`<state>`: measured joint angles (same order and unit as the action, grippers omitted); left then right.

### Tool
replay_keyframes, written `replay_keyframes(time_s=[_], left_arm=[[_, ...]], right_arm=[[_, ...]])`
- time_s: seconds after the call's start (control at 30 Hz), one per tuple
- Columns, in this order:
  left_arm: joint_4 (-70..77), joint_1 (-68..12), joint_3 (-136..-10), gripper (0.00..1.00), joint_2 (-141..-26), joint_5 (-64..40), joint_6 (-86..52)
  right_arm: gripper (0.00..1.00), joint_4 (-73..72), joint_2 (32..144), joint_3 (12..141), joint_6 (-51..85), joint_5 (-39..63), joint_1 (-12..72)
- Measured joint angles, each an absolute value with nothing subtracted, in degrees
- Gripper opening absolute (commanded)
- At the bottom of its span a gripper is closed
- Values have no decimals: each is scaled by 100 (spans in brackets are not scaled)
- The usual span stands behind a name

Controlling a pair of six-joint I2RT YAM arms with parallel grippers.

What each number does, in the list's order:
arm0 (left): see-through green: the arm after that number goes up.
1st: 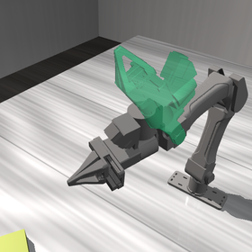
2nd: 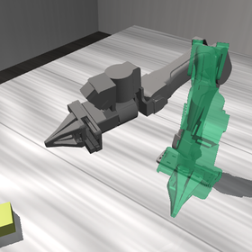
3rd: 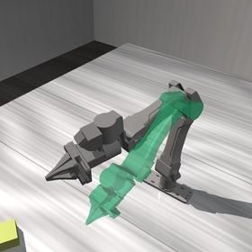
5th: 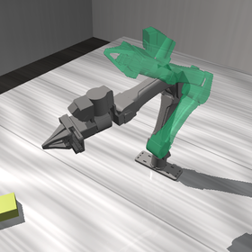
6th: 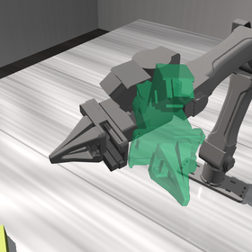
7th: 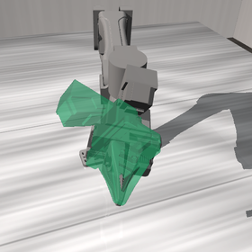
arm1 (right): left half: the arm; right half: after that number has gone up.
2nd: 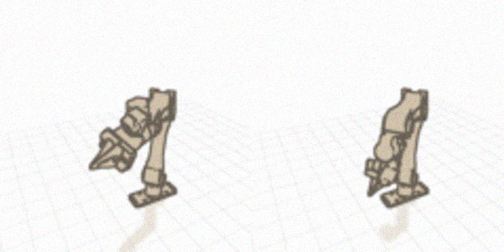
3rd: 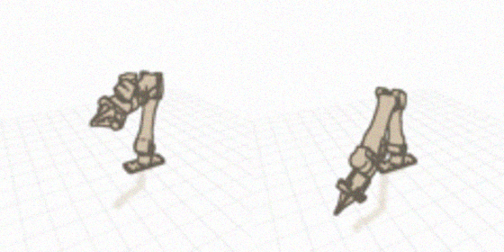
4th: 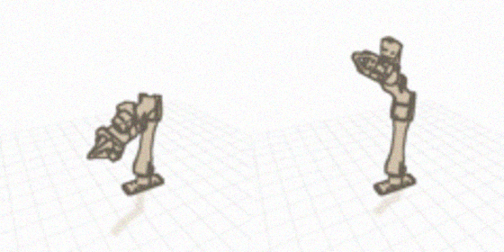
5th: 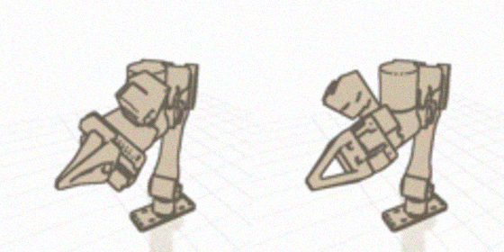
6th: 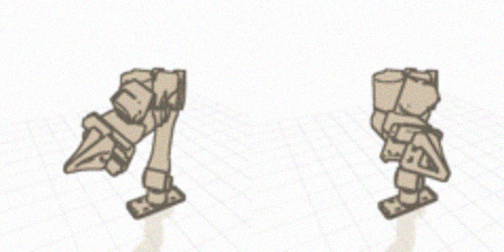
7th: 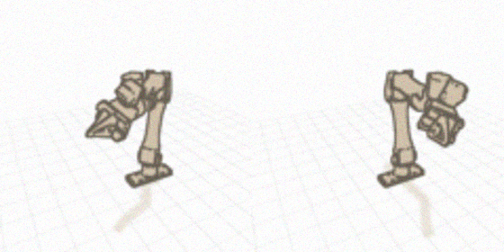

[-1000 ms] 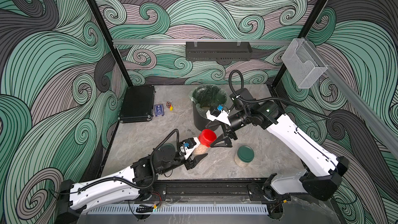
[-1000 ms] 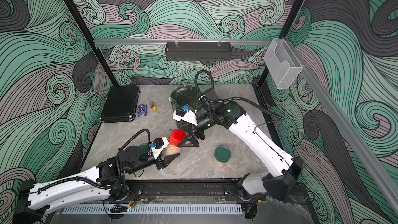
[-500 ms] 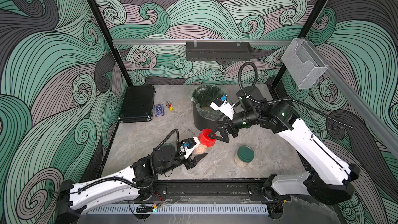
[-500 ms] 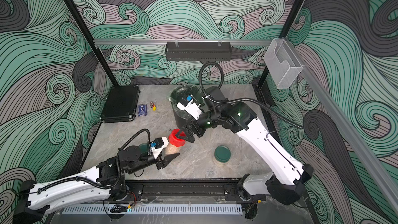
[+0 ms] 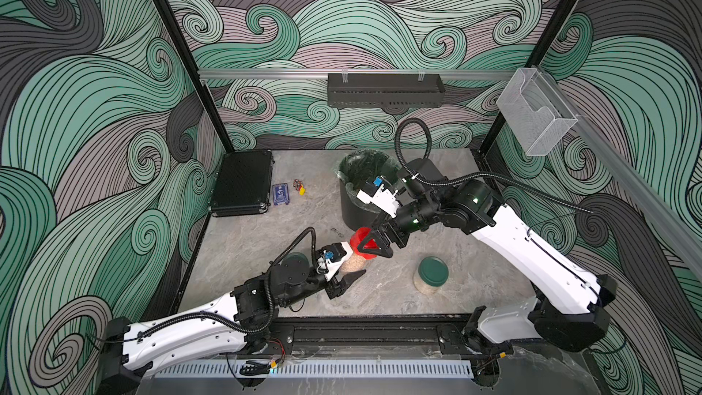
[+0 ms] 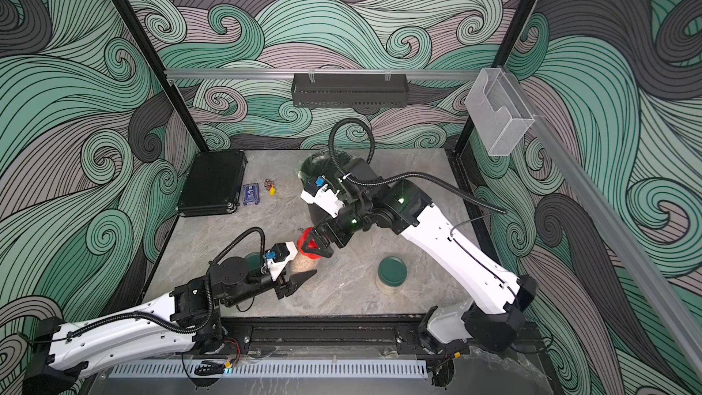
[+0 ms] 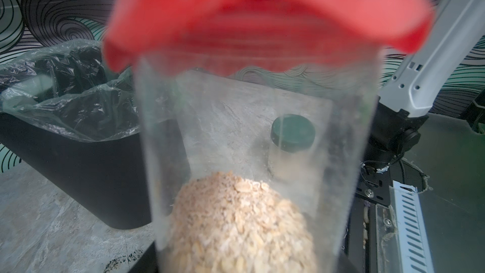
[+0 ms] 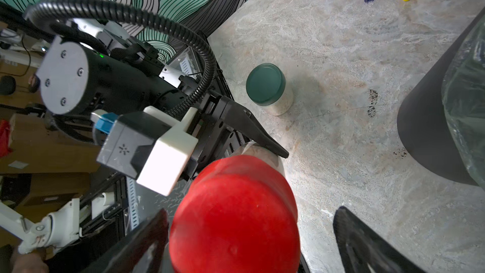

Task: Empty expired oatmeal from jars
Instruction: Open the lid of the jar.

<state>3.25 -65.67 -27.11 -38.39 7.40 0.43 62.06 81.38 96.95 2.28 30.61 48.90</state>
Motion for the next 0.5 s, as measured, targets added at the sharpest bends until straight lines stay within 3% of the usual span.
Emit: replay_keyframes(time_s=[0.07, 0.33, 0.5], left_arm=[[307, -6567, -2709, 47, -3841, 751, 43], [250, -6567, -2711, 47, -3839, 777, 45], [266, -6569, -2711, 47, -3839, 775, 47]], right_arm=[[77, 6204, 8160, 9695, 250, 3129, 4899], [54, 6198, 8154, 9710, 174, 3225, 4917], [53, 6200, 8051, 9714, -172, 3199, 4917]])
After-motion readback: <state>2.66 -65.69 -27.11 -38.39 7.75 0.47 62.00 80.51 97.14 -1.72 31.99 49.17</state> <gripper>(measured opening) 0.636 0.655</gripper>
